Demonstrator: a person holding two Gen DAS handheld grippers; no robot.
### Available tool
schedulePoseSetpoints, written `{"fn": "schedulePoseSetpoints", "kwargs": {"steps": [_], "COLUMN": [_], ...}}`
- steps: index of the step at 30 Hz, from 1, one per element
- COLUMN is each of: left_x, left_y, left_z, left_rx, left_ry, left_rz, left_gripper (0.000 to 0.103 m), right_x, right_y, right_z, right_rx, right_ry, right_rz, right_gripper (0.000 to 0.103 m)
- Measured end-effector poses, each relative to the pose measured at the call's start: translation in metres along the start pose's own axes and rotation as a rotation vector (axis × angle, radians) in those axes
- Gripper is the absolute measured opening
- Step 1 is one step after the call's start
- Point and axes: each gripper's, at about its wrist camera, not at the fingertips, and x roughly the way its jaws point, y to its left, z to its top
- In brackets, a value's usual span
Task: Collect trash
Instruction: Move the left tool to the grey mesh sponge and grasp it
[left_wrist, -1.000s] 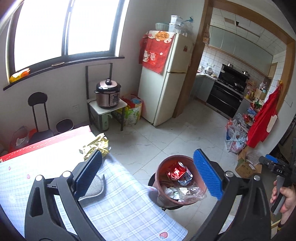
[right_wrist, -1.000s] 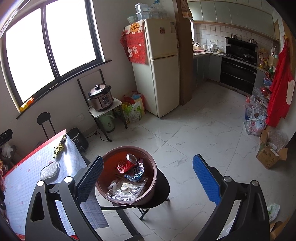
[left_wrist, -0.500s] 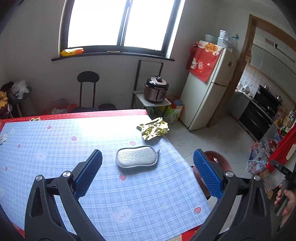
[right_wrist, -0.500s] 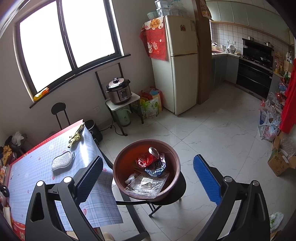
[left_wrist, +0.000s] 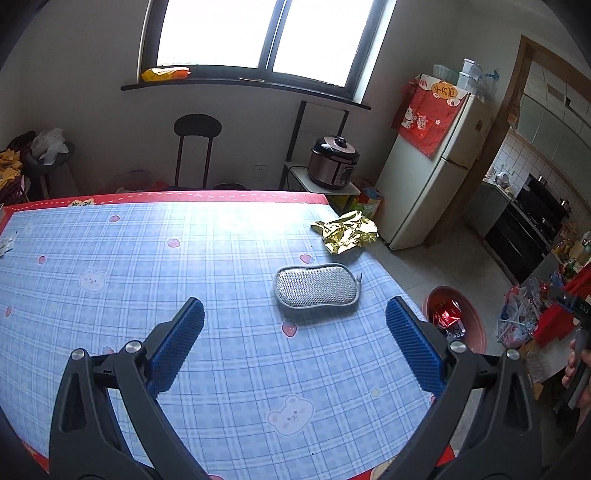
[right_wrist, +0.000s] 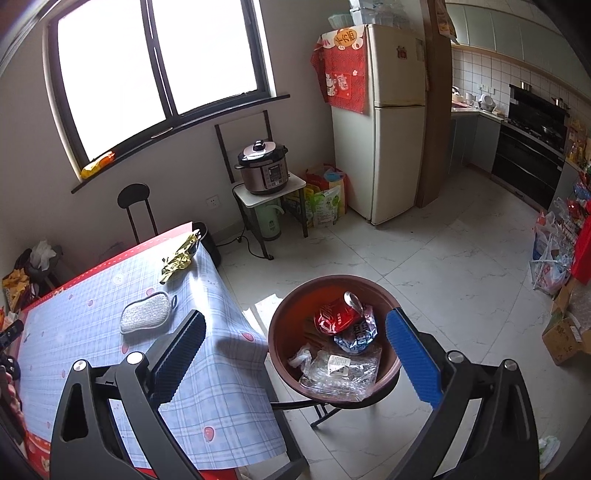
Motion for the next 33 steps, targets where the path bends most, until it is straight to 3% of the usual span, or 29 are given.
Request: {"fn": "schedulePoseSetpoints", "kwargs": {"steps": [7, 20, 25, 33], "left_x": [0.057, 0.163, 0.214, 0.265], "left_y": [0.001, 0.016, 0.027, 0.026], "left_z": [-0.014, 0.002, 0.002, 0.002], "left_rx": [0.083, -0.025, -0.105, -0.068], "left_ry": [0.099, 0.217, 0.267, 0.304], "left_rz": [-0.02, -0.139, -0.178, -0.157], "left_gripper": [0.097, 0.096, 0.075, 0.073], "right_x": [0.026, 0.083, 0.103, 0.145], "right_y": [0.03, 0.062, 0.071, 0.087], "right_z": [0.003, 0.01, 0.007, -0.001], "right_rx": [-0.019, -0.001, -0.001, -0.001], "right_ry": [0.052, 0.119, 0.148, 0.202], "right_rz": [-0.002, -0.018, -0.041, -0.046], "right_gripper": [0.096, 0.096, 0.096, 0.096]}}
